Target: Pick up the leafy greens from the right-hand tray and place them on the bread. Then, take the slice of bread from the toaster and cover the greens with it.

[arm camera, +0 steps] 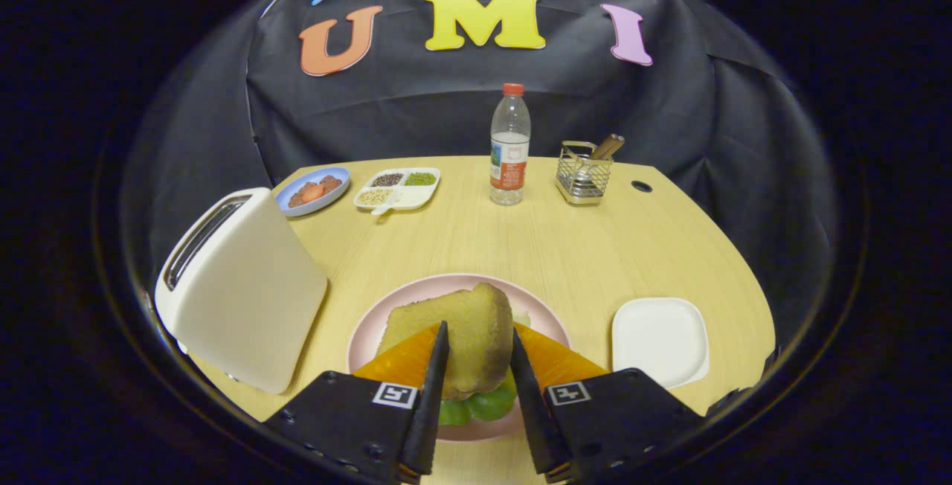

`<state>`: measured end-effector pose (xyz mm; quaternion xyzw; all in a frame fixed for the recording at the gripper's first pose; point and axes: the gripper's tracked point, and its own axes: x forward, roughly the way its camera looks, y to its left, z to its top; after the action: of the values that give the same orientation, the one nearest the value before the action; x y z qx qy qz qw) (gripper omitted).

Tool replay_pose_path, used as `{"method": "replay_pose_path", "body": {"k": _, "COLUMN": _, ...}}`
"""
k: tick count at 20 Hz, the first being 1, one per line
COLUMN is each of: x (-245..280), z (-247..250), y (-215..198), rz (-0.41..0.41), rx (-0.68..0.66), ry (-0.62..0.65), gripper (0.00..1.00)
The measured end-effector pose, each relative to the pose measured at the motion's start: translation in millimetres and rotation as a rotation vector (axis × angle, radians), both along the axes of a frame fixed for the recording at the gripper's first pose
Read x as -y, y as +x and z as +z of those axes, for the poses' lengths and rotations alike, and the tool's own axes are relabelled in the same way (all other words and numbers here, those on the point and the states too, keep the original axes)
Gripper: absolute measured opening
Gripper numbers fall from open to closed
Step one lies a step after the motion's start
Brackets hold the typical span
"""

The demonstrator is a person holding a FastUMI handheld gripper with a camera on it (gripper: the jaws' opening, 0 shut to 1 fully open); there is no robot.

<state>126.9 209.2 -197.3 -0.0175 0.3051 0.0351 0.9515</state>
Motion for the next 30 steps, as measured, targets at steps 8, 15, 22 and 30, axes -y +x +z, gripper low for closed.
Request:
{"method": "replay_pose_path", "body": {"k": 8, "x": 16.6, "z": -24.0, "y": -1.4, "rz": -0.058, "rx": -0.050, "ry": 0.009, "gripper": 0.67}}
{"method": "replay_pose_path", "body": {"k": 15, "x": 22.8, "z": -27.3, "y": -10.0, "rz": -0.063, "rx": -0.023, "ry": 0.034, "gripper": 0.88}}
{"method": "replay_pose_path", "body": {"k": 22, "x": 26.8, "z": 2.1, "y": -30.7, "rz": -0.071, "rx": 0.090, "ry": 0.035, "gripper": 0.94}}
{"method": "replay_pose_path", "body": {"k": 30, "x": 14.3, "z": 85.2, "y": -93.4, "rz": -0.010, "rx": 0.404, "ry": -0.016, "gripper": 0.94}}
